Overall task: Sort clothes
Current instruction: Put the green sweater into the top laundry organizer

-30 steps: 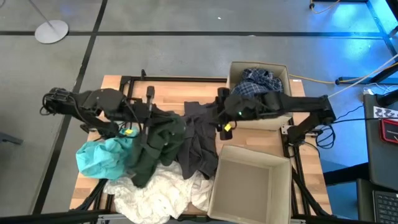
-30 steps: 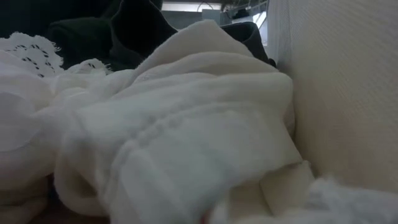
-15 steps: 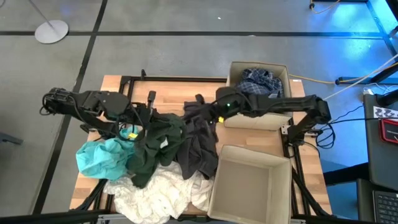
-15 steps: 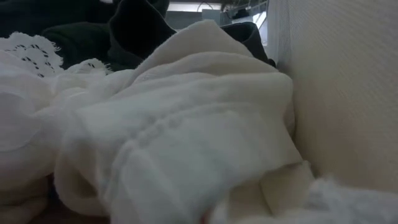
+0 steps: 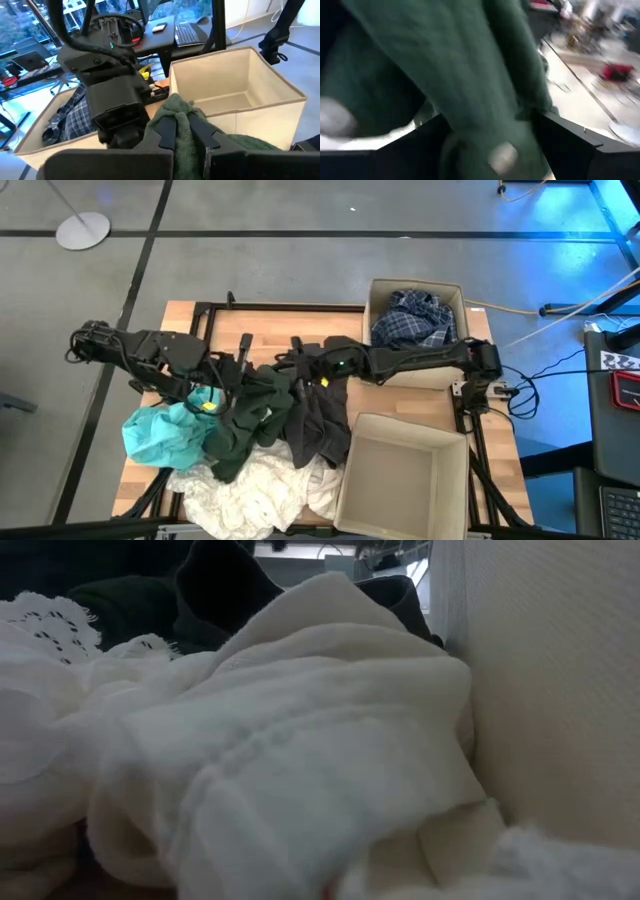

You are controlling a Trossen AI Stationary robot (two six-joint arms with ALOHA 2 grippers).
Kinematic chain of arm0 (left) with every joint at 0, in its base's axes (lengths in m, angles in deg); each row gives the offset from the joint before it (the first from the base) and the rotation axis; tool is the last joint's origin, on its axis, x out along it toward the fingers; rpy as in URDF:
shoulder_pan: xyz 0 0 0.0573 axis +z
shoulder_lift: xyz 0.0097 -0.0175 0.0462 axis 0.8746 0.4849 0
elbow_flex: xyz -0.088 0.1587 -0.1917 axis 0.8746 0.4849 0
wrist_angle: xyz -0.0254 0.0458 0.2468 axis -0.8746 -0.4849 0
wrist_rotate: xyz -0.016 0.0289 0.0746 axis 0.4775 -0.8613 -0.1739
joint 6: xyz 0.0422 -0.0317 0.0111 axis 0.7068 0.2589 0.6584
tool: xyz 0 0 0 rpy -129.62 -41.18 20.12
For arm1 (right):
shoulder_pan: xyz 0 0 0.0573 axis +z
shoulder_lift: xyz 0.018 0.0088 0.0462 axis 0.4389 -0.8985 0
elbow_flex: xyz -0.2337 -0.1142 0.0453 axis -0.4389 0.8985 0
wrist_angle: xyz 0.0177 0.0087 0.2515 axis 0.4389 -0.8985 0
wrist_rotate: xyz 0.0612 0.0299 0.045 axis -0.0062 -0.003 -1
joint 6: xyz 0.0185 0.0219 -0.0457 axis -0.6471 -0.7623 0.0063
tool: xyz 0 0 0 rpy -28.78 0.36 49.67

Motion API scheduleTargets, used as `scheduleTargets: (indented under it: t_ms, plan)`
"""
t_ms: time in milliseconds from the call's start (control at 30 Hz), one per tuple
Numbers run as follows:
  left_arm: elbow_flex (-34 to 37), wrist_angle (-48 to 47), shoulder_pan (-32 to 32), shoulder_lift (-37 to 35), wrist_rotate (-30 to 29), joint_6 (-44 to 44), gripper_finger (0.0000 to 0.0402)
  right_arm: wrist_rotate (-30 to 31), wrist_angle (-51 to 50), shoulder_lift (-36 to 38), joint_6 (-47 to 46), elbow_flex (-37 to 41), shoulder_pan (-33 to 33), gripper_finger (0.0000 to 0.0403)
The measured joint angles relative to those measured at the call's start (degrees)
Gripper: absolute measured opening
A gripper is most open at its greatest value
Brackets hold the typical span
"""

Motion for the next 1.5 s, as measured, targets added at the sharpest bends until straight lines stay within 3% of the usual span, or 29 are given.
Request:
scheduleTargets:
  t_ms: [133, 333, 433, 500, 667, 700, 900, 1100, 1333, 1500]
  plan:
    - [0.01, 0.37, 0.01, 0.39, -0.08, 0.05, 0.0012, -7.61, 8.5, -2.63, 0.0, 0.0, 0.11, 0.0273]
    - [0.01, 1.72, -0.01, 0.82, -0.1, 1.12, 0.0012, -8.99, 21.09, -5.95, -1.66, 0.0, 0.38, 0.0272]
    - [0.01, 2.19, 0.36, 1.32, -0.22, 1.32, 0.002, -9.25, 21.86, -6.82, -2.03, -0.01, 0.45, 0.0251]
    - [0.01, 2.52, 0.39, 1.47, -0.36, 1.32, 0.0028, -9.99, 21.67, -6.83, -1.96, 0.0, 0.71, 0.0208]
    - [0.01, 4.15, 1.62, 1.47, -1.68, -0.14, 0.0059, -11.41, 21.65, -6.73, -1.64, -0.64, 0.76, 0.0035]
    - [0.01, 4.2, 1.95, 1.43, -2.08, -0.46, 0.0069, -10.98, 21.65, -6.73, -1.44, -0.86, 0.76, 0.002]
    - [-0.07, 2.45, 2.7, 0.13, -3.37, -3.67, 0.0144, -8.09, 15.93, -5.69, 2.48, -2.67, 0.73, 0.0028]
    - [-2.54, -7.32, 2.65, -3.43, -4.3, -7.5, 0.0198, 1.14, 5.42, -0.63, 8.85, -3.37, 0.77, 0.0014]
    - [-2.46, -18.81, 2.65, -9.15, -14.95, -13.01, 0.0205, 12.06, -4.87, 10.23, 14.78, -3.5, -0.5, 0.0008]
    - [0.49, -20.19, 2.68, -11.13, -20.05, -17.83, 0.0204, 18.57, -9.4, 17.94, 16.66, -3.54, -3.46, 0.0012]
